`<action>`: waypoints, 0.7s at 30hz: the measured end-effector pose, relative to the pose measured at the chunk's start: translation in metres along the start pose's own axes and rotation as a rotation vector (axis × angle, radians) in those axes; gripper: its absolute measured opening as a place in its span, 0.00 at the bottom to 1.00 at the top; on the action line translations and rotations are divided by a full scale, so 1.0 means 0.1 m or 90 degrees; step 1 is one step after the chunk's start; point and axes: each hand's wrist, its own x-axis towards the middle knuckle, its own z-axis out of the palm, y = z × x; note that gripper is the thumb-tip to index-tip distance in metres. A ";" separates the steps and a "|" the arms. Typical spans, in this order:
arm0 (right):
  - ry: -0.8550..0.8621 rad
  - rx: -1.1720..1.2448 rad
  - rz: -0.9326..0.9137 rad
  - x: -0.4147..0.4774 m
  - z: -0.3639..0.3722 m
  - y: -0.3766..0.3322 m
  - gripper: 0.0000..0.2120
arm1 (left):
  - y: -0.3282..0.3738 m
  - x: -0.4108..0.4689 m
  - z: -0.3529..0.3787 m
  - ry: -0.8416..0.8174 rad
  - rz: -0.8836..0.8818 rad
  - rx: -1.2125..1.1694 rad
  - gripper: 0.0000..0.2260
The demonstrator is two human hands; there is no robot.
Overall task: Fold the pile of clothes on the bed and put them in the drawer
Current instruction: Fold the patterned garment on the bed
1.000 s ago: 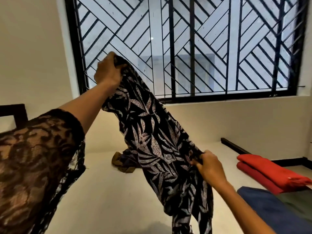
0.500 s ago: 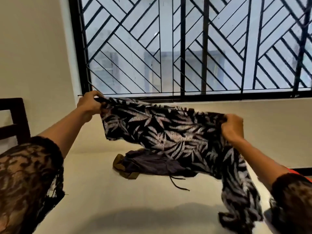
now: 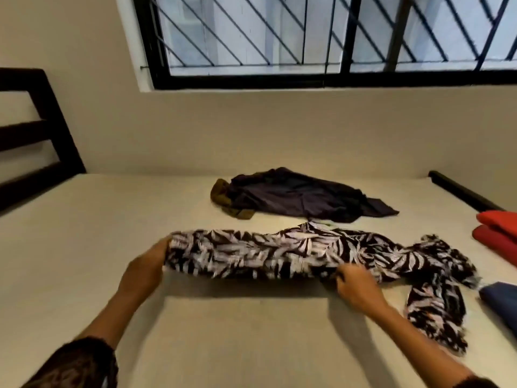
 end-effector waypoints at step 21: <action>0.224 -0.078 -0.112 -0.61 0.36 -0.11 0.08 | 0.06 -0.45 0.46 -0.032 0.001 -0.015 0.26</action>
